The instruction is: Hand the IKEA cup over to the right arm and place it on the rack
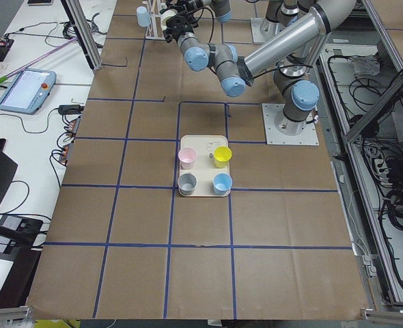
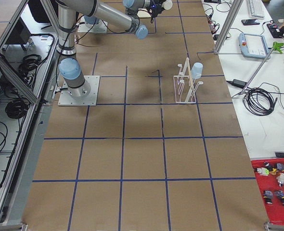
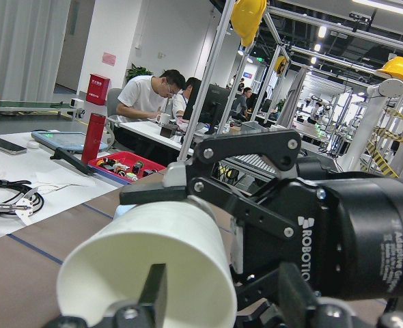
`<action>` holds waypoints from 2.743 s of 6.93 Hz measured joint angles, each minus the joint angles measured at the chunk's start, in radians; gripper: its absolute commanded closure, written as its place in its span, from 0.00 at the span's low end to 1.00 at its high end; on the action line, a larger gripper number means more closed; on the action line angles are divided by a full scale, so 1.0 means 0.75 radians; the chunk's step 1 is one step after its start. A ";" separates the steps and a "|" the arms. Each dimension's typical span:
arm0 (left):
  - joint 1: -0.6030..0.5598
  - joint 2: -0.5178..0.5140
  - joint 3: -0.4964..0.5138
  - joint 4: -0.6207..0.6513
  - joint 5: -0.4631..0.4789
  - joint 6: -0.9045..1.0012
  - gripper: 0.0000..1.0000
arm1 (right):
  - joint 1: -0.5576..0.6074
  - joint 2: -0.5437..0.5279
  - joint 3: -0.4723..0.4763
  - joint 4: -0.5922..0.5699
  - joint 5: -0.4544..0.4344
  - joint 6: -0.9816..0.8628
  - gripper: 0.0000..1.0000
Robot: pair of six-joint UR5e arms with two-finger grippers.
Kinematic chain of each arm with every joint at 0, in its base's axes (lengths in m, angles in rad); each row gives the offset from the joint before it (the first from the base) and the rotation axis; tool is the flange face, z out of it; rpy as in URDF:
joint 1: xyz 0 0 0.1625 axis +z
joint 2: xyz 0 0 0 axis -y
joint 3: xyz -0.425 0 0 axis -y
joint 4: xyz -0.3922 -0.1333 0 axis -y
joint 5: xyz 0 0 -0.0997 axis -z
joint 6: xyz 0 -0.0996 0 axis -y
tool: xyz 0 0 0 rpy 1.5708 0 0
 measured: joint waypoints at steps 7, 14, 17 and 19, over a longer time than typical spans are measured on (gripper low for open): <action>0.199 0.046 0.078 0.313 0.579 -0.663 0.00 | -0.313 -0.057 0.012 -0.014 0.116 -0.601 0.59; -0.307 0.052 0.592 -0.692 1.775 -1.198 0.00 | -0.918 -0.040 -0.005 0.053 0.227 -2.403 0.59; -0.399 0.074 0.714 -1.054 1.881 -1.307 0.00 | -1.025 0.138 -0.117 0.104 0.366 -2.590 0.64; -0.415 0.090 0.697 -1.049 1.912 -1.315 0.00 | -1.053 0.247 -0.179 0.103 0.447 -2.634 0.64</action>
